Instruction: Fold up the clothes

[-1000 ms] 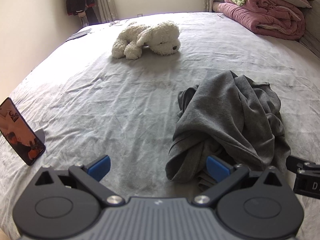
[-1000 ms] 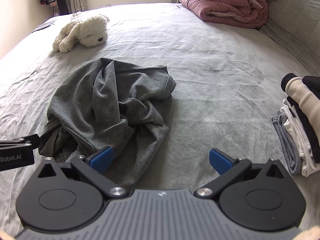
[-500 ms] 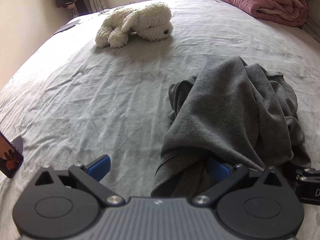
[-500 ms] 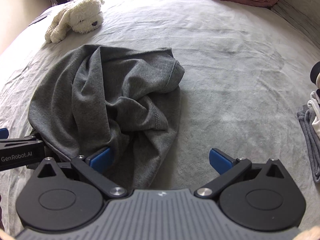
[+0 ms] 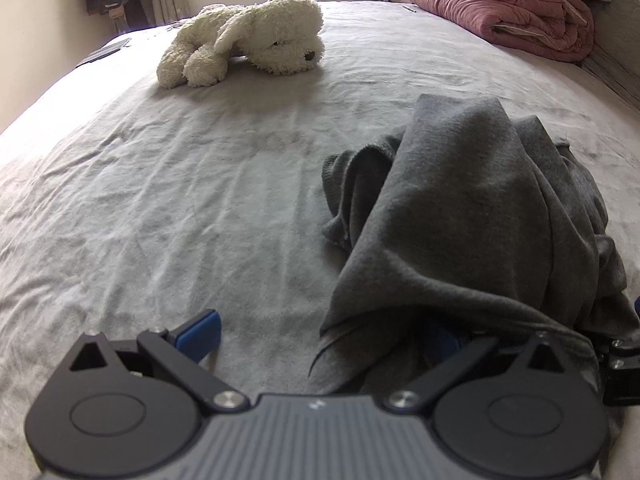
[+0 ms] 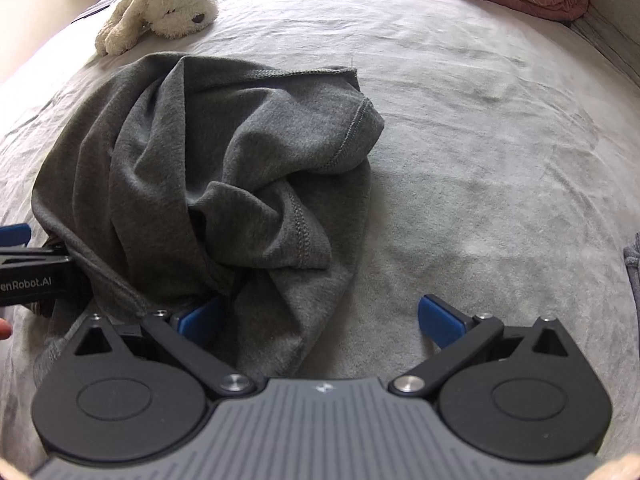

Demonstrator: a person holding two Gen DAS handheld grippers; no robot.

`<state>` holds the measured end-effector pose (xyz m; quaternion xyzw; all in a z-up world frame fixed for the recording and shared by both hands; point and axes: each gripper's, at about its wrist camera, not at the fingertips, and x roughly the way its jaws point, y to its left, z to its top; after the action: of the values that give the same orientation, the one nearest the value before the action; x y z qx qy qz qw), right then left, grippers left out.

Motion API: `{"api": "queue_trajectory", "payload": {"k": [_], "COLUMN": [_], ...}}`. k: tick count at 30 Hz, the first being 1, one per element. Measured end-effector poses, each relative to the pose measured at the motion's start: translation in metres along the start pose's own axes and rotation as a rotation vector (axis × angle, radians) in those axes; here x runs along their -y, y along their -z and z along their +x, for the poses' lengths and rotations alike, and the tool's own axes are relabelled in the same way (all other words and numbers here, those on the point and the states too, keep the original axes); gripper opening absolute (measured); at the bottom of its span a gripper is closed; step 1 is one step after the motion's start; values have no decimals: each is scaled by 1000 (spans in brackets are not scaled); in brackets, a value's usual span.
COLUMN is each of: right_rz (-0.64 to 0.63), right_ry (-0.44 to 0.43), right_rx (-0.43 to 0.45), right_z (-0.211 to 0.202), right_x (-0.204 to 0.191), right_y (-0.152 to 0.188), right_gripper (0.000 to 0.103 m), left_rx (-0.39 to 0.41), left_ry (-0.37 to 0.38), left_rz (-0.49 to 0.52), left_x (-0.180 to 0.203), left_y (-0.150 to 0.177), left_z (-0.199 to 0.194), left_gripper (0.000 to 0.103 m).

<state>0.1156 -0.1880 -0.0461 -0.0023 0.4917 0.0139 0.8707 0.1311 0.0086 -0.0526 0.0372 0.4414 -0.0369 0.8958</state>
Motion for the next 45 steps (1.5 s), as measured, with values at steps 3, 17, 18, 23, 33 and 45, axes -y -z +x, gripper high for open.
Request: {"api": "queue_trajectory", "payload": {"k": [3,17,18,23,33,45], "right_rz": [-21,-57,-70,-110,-11,-16], "right_ry": [-4,-347,-348,-314,-203,-51], "right_rx": [-16,170,162,141,301,373], "right_z": [-3,-60,-56,-41,-68,-87], "right_x": [1,-36,-40,-49,-29,-19], "right_y": [-3,-3,-4,-4,-18,-102], "right_gripper": [103,61,57,10,6,6], "left_rx": [-25,84,89,119,54,-14], "left_ry": [29,222,239,285,367,475], "left_rz": [-20,-98,-105,-122,-75,-71], "left_x": [-6,-22,-22,-25,-28,-32], "left_y": [-5,-15,-15,-17,-17,-15], "left_z": [-2,-36,-36,-43,-43,-47], "left_gripper": [103,24,22,8,61,64]}}
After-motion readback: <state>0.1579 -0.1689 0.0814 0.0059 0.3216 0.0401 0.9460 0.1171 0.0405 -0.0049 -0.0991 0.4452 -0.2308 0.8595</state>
